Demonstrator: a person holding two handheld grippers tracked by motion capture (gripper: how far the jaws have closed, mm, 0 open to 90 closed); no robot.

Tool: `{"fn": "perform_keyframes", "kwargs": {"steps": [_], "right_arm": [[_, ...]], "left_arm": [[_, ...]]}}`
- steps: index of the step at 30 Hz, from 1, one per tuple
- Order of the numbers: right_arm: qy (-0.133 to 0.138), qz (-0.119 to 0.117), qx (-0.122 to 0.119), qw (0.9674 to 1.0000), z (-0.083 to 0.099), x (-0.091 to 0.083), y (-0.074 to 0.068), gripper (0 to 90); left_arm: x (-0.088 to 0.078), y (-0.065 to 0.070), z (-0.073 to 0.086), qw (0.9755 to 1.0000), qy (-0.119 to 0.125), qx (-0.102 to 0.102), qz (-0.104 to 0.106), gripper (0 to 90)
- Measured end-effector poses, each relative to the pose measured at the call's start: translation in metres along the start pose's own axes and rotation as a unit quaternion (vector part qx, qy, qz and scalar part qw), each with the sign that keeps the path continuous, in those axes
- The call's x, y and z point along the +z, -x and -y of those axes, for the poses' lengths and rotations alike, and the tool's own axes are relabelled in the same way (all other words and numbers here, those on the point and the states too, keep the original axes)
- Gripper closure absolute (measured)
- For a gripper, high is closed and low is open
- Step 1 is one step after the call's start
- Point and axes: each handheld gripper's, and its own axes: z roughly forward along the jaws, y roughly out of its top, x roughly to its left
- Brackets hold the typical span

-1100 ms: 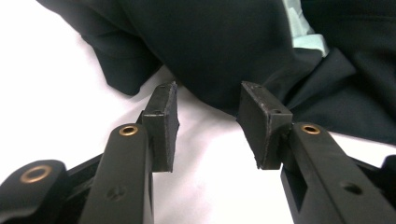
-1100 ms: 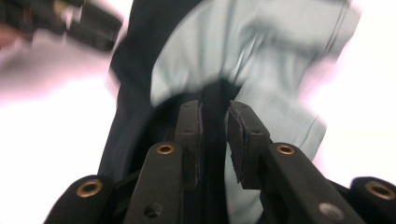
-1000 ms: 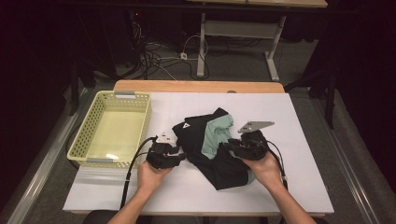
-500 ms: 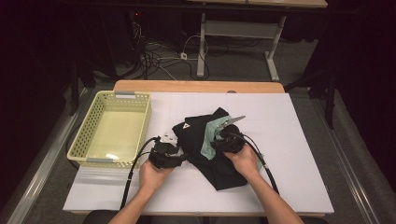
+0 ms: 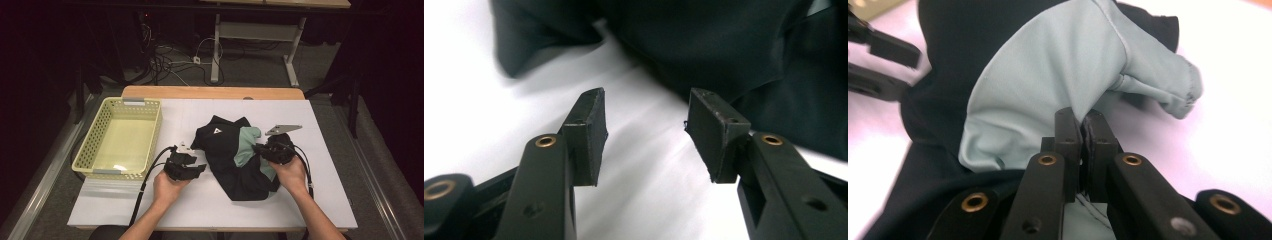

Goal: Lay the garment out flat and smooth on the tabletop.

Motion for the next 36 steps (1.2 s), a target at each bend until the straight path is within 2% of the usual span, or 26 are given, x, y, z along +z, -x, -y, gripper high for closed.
{"fn": "perform_keyframes", "kwargs": {"steps": [5, 10, 14, 15, 16, 18, 21, 23, 25, 28, 31, 36], "right_arm": [[-0.001, 0.0, 0.027, 0.9996, 0.015, 0.002, 0.012, 87.3], [-0.014, 0.021, 0.018, 0.9995, 0.024, 0.006, 0.017, 87.3], [-0.02, 0.023, 0.042, 0.9986, 0.03, 0.009, 0.025, 87.2], [-0.021, 0.022, 0.041, 0.9987, 0.032, 0.011, 0.025, 87.2], [-0.022, 0.021, 0.041, 0.9987, 0.033, 0.012, 0.024, 87.1], [-0.022, 0.016, 0.041, 0.9988, 0.034, 0.015, 0.021, 86.9], [-0.023, 0.01, 0.037, 0.999, 0.033, 0.016, 0.018, 86.8], [-0.024, 0.01, 0.034, 0.9991, 0.033, 0.016, 0.017, 86.8], [-0.022, 0.008, 0.032, 0.9992, 0.032, 0.014, 0.017, 86.9], [-0.014, 0.005, 0.03, 0.9995, 0.03, 0.008, 0.015, 87.0], [0.0, 0.002, 0.022, 0.9997, 0.026, 0.001, 0.009, 87.0], [0.024, -0.008, 0.009, 0.9997, 0.013, -0.011, -0.002, 87.1]], "left_arm": [[0.011, 0.006, -0.007, 0.9999, 0.002, 0.005, 0.01, 48.0], [0.023, 0.008, -0.013, 0.9999, -0.005, 0.008, 0.01, 45.9], [0.032, 0.012, -0.019, 0.9997, -0.002, 0.008, 0.022, 45.6], [0.035, 0.014, -0.021, 0.9996, -0.006, 0.011, 0.025, 45.8], [0.038, 0.015, -0.023, 0.9994, -0.01, 0.013, 0.031, 47.1], [0.045, 0.019, -0.027, 0.9986, -0.02, 0.017, 0.046, 55.1], [0.047, 0.021, -0.03, 0.9975, -0.027, 0.026, 0.06, 73.7], [0.043, 0.019, -0.031, 0.9969, -0.026, 0.02, 0.072, 79.7], [0.035, 0.018, -0.032, 0.9963, -0.026, 0.019, 0.08, 80.7], [0.016, 0.021, -0.033, 0.9962, -0.011, 0.027, 0.082, 80.8], [-0.006, 0.023, -0.037, 0.996, 0.011, 0.037, 0.081, 80.8], [-0.034, 0.02, -0.046, 0.9965, 0.034, 0.043, 0.063, 80.9]]}}
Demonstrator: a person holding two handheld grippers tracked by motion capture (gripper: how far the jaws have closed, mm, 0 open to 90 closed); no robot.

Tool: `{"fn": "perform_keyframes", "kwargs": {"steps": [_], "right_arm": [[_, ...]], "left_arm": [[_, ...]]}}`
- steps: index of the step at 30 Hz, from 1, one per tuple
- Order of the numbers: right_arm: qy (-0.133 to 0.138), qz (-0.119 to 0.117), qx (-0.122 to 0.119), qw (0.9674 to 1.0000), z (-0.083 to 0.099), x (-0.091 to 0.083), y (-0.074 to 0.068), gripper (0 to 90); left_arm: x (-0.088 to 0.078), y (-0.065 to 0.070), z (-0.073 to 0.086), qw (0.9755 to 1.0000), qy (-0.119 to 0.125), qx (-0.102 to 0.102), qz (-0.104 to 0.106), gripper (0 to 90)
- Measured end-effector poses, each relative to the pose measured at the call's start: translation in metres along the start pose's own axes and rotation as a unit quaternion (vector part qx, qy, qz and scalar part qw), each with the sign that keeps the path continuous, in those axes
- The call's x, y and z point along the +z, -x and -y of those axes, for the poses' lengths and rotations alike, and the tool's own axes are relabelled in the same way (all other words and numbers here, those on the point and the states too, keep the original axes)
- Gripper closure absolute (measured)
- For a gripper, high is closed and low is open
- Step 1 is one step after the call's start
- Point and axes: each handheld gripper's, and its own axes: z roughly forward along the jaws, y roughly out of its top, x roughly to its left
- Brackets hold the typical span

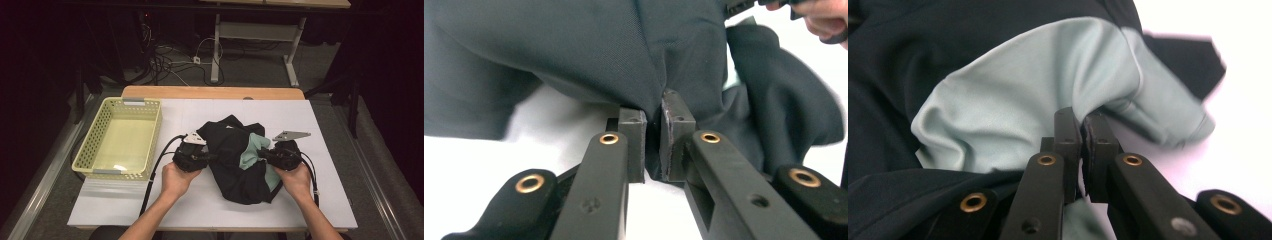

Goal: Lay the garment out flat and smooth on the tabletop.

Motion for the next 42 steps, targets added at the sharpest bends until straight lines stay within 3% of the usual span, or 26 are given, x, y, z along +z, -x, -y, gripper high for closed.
{"fn": "perform_keyframes", "kwargs": {"steps": [3, 6, 8, 11, 13, 17, 21, 26, 31, 36, 42], "right_arm": [[0.009, -0.003, -0.011, 0.9999, -0.01, -0.003, -0.007, 87.1], [0.011, -0.008, -0.014, 0.9998, -0.017, 0.001, -0.011, 87.1], [0.002, -0.006, -0.016, 0.9999, -0.018, 0.009, -0.012, 87.0], [-0.032, 0.008, -0.017, 0.9993, -0.013, 0.026, -0.01, 87.0], [-0.047, 0.014, -0.013, 0.9987, -0.007, 0.035, -0.005, 87.0], [-0.058, 0.015, -0.001, 0.9982, 0.002, 0.038, 0.001, 87.0], [-0.063, 0.032, -0.009, 0.9975, 0.004, 0.036, 0.005, 87.0], [-0.074, 0.047, 0.013, 0.996, 0.01, 0.038, 0.017, 86.9], [-0.071, 0.049, 0.01, 0.9962, 0.01, 0.037, 0.017, 87.0], [-0.073, 0.055, 0.015, 0.9957, 0.013, 0.035, 0.022, 87.0], [-0.071, 0.046, 0.026, 0.9961, 0.019, 0.029, 0.023, 84.8]], "left_arm": [[-0.012, -0.003, -0.006, 0.9998, 0.008, 0.007, -0.019, 80.8], [-0.015, -0.009, -0.006, 0.9994, 0.012, 0.002, -0.034, 80.5], [-0.006, -0.014, -0.001, 0.9993, -0.006, -0.006, -0.038, 80.2], [0.015, -0.019, 0.015, 0.9978, -0.047, -0.008, -0.045, 78.3], [0.024, -0.021, 0.026, 0.9972, -0.057, -0.017, -0.046, 73.0], [0.019, -0.026, 0.039, 0.997, -0.054, -0.028, -0.048, 62.5], [0.009, -0.029, 0.043, 0.9965, -0.041, -0.037, -0.063, 59.8], [0.02, -0.035, 0.046, 0.9951, -0.051, -0.048, -0.071, 57.9], [0.038, -0.035, 0.041, 0.996, -0.041, -0.06, -0.053, 50.0], [0.047, -0.02, 0.029, 0.9985, -0.021, -0.04, -0.029, 47.2], [0.057, -0.011, 0.021, 0.9991, -0.032, -0.024, -0.015, 45.9]]}}
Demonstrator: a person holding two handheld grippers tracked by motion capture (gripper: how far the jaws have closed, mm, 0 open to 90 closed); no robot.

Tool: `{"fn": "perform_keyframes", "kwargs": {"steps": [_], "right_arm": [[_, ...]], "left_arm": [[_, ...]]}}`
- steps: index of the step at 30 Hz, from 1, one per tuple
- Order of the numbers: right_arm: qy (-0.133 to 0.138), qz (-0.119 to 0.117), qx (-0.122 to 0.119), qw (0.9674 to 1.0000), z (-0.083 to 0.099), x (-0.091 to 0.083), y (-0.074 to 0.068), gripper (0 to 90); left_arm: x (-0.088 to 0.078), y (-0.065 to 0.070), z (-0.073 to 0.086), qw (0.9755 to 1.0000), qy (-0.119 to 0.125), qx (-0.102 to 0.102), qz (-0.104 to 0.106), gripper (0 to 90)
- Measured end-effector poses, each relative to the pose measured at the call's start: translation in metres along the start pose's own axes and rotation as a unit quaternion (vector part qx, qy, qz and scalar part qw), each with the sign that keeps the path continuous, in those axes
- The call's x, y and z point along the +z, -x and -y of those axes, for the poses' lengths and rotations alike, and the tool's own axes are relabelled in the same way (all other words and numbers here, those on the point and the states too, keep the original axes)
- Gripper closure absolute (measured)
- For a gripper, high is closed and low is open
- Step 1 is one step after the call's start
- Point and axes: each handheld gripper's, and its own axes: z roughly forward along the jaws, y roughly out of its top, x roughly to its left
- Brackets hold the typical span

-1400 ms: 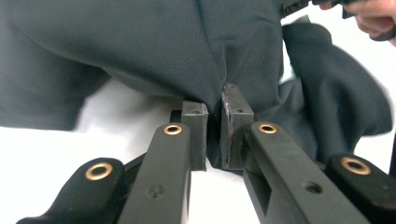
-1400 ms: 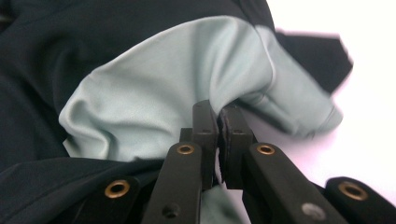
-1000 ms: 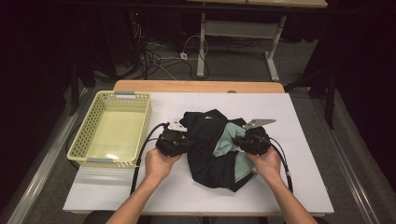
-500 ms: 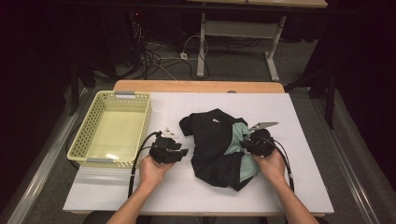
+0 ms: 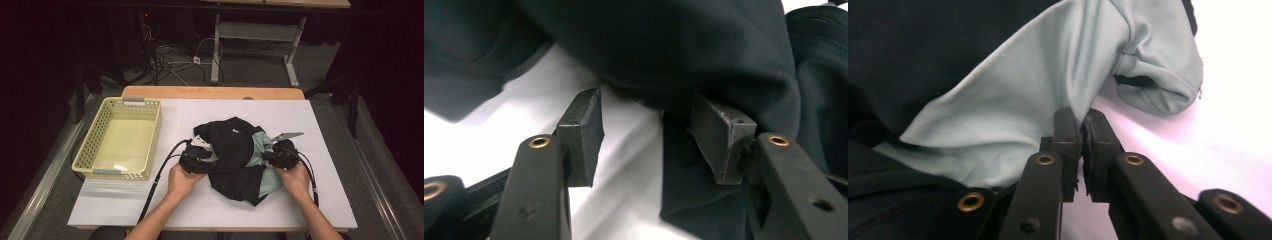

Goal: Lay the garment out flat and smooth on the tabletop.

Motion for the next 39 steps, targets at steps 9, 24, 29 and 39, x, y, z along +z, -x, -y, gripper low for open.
{"fn": "perform_keyframes", "kwargs": {"steps": [9, 24, 29, 39], "right_arm": [[-0.001, -0.031, -0.01, 0.9995, 0.002, 0.003, -0.016, 76.1], [0.022, -0.028, -0.011, 0.9993, 0.002, -0.008, -0.01, 87.3], [0.035, -0.029, -0.01, 0.9989, -0.001, -0.016, -0.009, 87.5], [0.033, -0.013, -0.013, 0.9993, -0.006, -0.017, -0.009, 90.0]], "left_arm": [[0.017, 0.01, 0.002, 0.9994, -0.02, 0.01, 0.026, 49.6], [-0.009, 0.009, 0.0, 0.9977, -0.015, 0.021, 0.062, 85.2], [-0.031, 0.005, -0.002, 0.9981, 0.009, 0.011, 0.059, 85.5], [-0.055, -0.011, 0.001, 0.9993, 0.025, -0.009, 0.027, 85.6]]}}
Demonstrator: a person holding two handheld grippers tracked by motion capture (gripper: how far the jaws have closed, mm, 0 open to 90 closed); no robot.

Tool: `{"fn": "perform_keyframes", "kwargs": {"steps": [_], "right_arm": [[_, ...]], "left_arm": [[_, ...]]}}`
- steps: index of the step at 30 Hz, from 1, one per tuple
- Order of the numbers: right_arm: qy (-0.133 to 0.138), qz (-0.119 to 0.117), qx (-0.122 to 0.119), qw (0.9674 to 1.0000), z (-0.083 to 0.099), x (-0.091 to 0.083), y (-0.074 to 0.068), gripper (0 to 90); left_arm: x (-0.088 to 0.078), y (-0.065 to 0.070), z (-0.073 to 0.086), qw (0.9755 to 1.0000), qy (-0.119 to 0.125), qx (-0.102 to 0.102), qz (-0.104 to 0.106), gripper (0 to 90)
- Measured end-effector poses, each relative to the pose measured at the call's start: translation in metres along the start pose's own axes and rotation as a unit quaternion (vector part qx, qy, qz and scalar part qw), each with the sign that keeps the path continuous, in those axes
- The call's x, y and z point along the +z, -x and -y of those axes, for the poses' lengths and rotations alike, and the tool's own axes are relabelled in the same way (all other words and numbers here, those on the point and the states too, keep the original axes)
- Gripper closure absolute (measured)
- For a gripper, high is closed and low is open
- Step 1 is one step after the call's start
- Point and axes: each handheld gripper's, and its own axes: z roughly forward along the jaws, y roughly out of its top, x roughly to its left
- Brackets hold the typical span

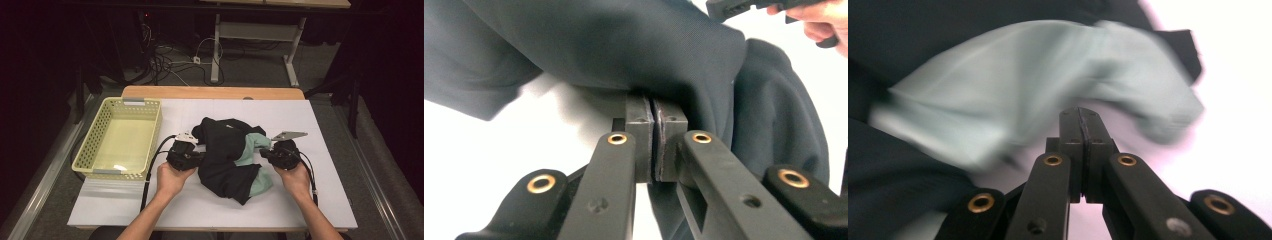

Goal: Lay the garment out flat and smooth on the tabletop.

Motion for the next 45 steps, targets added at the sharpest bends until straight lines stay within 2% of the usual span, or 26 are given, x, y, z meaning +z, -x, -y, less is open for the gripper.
{"fn": "perform_keyframes", "kwargs": {"steps": [3, 5, 6, 10, 15, 18, 21, 22, 25, 30, 34, 36, 41, 45], "right_arm": [[-0.009, -0.004, 0.009, 0.9999, 0.004, 0.002, 0.004, 90.0], [0.0, -0.017, 0.016, 0.9997, 0.003, 0.001, 0.002, 87.6], [0.007, -0.017, 0.011, 0.9998, 0.001, 0.001, 0.0, 86.0], [0.009, -0.022, 0.009, 0.9997, -0.009, 0.01, -0.01, 71.7], [-0.002, -0.032, 0.026, 0.9991, -0.022, 0.031, -0.015, 60.3], [-0.014, -0.033, 0.023, 0.9991, -0.026, 0.041, -0.02, 62.4], [-0.04, -0.027, -0.004, 0.9988, -0.027, 0.05, -0.025, 85.2], [-0.047, -0.024, -0.01, 0.9986, -0.026, 0.052, -0.026, 87.4], [-0.048, -0.015, -0.018, 0.9986, -0.025, 0.048, -0.025, 88.5], [-0.033, -0.004, -0.023, 0.9992, -0.021, 0.029, -0.02, 88.5], [-0.031, -0.005, -0.03, 0.999, -0.012, 0.014, -0.019, 88.5], [-0.032, -0.009, -0.034, 0.9989, -0.004, 0.009, -0.021, 88.5], [-0.048, -0.019, -0.045, 0.9977, 0.013, 0.005, -0.029, 88.3], [-0.059, -0.02, -0.054, 0.9966, 0.015, 0.011, -0.036, 87.3]], "left_arm": [[-0.002, 0.001, 0.004, 0.9999, -0.008, 0.007, -0.008, 85.5], [0.001, 0.004, 0.007, 0.9998, -0.016, 0.013, -0.009, 85.4], [0.002, 0.004, 0.009, 0.9996, -0.019, 0.016, -0.011, 85.4], [0.004, 0.004, 0.013, 0.9996, -0.024, 0.013, -0.011, 85.3], [0.003, 0.002, 0.017, 0.9994, -0.028, 0.013, -0.013, 85.2], [0.002, 0.001, 0.017, 0.9995, -0.027, 0.012, -0.014, 85.2], [0.0, 0.002, 0.017, 0.9994, -0.026, 0.015, -0.015, 85.3], [-0.001, 0.003, 0.017, 0.9994, -0.027, 0.016, -0.015, 85.3], [-0.005, 0.004, 0.017, 0.9994, -0.024, 0.018, -0.016, 85.3], [-0.013, 0.008, 0.019, 0.9993, -0.025, 0.019, -0.019, 85.3], [-0.023, 0.016, 0.025, 0.9991, -0.029, 0.027, -0.017, 85.3], [-0.027, 0.02, 0.03, 0.9992, -0.03, 0.024, -0.011, 85.3], [-0.023, 0.026, 0.041, 0.9985, -0.048, 0.025, 0.002, 85.0], [-0.02, 0.018, 0.038, 0.9993, -0.034, 0.014, -0.004, 82.2]]}}
